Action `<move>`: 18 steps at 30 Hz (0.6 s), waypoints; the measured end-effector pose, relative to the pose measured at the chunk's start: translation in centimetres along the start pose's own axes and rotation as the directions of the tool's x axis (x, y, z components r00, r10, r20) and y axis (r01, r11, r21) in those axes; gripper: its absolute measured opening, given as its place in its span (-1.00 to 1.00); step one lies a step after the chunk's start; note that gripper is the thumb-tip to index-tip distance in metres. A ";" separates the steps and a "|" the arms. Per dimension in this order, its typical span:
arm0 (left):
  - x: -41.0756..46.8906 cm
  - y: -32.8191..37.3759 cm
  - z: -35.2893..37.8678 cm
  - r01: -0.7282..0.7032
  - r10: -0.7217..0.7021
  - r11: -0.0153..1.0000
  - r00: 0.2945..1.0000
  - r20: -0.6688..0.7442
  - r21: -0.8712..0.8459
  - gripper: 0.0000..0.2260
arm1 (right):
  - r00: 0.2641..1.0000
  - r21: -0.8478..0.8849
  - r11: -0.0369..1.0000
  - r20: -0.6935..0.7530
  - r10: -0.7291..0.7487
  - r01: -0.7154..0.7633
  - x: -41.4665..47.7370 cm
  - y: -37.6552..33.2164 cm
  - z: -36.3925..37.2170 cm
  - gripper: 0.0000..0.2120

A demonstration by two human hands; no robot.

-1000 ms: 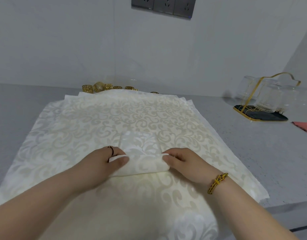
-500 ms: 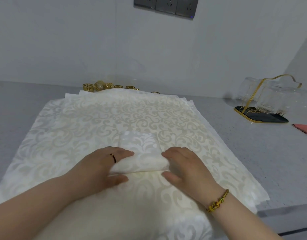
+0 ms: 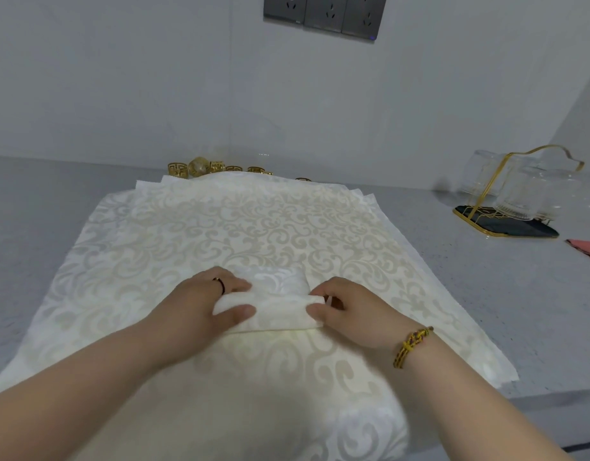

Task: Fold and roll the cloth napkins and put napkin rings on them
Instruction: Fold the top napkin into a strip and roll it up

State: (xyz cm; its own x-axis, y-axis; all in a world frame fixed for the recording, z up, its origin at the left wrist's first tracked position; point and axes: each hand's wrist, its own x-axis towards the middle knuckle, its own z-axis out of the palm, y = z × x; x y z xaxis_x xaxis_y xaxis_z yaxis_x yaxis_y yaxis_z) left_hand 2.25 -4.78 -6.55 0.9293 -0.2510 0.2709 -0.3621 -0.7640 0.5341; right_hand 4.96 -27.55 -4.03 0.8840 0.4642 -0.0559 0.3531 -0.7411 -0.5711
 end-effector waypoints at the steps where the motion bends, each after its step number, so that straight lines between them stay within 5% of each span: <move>1: 0.2 -0.3 0.3 0.005 -0.004 1.000 0.998 -0.056 0.019 -0.70 | 1.000 0.017 1.000 0.011 0.025 -0.025 0.3 -0.2 0.0 -0.82; 5: 0.7 -0.3 0.4 -0.157 0.192 0.970 0.963 -0.191 0.183 -0.64 | 0.998 0.042 0.998 -0.045 0.054 -0.052 1.9 -0.2 0.7 -0.69; 8: 0.8 -0.6 0.6 -0.279 0.313 0.892 0.949 -0.039 0.357 -0.61 | 0.975 0.080 0.997 -0.220 0.040 -0.023 2.4 0.1 1.4 -0.90; 11: 1.0 -0.2 0.4 -0.235 0.249 0.911 0.969 0.003 0.339 -0.55 | 0.888 -0.077 0.985 -0.426 -0.174 0.155 2.2 0.3 2.4 -0.79; 15: 1.4 -0.3 0.1 -0.109 0.109 0.970 0.994 0.010 0.216 -0.33 | 0.885 -0.253 0.930 -0.319 -0.340 0.266 0.8 0.6 2.5 -0.54; 18: 1.0 -0.4 -0.4 -0.076 0.060 0.990 0.989 0.135 0.118 -0.74 | 0.926 -0.272 0.926 -0.202 -0.319 0.260 -0.7 0.2 2.1 -0.41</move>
State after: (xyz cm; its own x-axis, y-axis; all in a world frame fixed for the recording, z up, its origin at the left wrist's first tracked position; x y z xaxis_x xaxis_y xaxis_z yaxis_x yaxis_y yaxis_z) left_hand 3.30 -4.49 -6.14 0.9071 -0.3745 0.1920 -0.4208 -0.8076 0.4132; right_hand 3.79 -27.04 -5.82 0.7675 0.5687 0.2958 0.6406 -0.6978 -0.3205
